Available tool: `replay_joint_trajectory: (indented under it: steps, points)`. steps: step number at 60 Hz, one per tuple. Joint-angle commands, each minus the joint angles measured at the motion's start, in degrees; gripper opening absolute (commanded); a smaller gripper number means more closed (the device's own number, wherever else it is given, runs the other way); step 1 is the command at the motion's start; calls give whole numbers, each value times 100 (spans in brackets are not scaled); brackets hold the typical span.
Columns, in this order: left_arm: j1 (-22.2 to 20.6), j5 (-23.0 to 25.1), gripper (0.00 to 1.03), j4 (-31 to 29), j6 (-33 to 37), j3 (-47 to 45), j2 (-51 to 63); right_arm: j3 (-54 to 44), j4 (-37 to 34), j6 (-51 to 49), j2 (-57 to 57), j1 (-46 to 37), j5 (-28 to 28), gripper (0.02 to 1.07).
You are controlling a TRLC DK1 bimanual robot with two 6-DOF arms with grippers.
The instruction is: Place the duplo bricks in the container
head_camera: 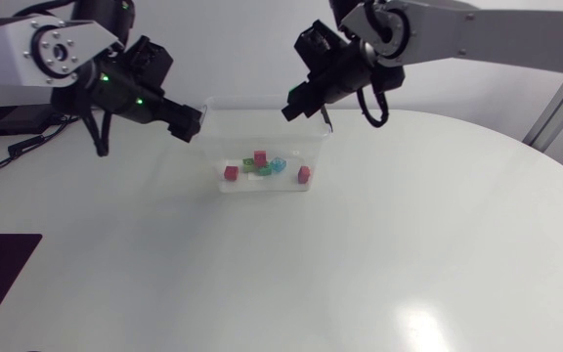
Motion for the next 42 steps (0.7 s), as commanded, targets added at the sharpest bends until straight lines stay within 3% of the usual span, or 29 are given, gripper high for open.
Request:
replay_joint_trajectory:
  steps: [1,4,11,16,24,42]
  points:
    - [174,-4,99,-12,106,-420,-448,323,57,158,528,-33,11,22]
    - [209,-4,99,6,106,-543,-615,472,57,194,713,-33,19,30]
    - [323,5,99,155,71,-868,-1213,665,101,194,932,-24,90,74]
    - [323,13,99,278,71,-1088,-1661,621,128,194,783,-24,107,91]
    - [314,13,99,472,62,-1413,-2426,147,391,202,89,-51,266,101]
    - [807,5,99,516,-52,-1589,-3621,-1892,1367,325,-2381,-613,872,102]
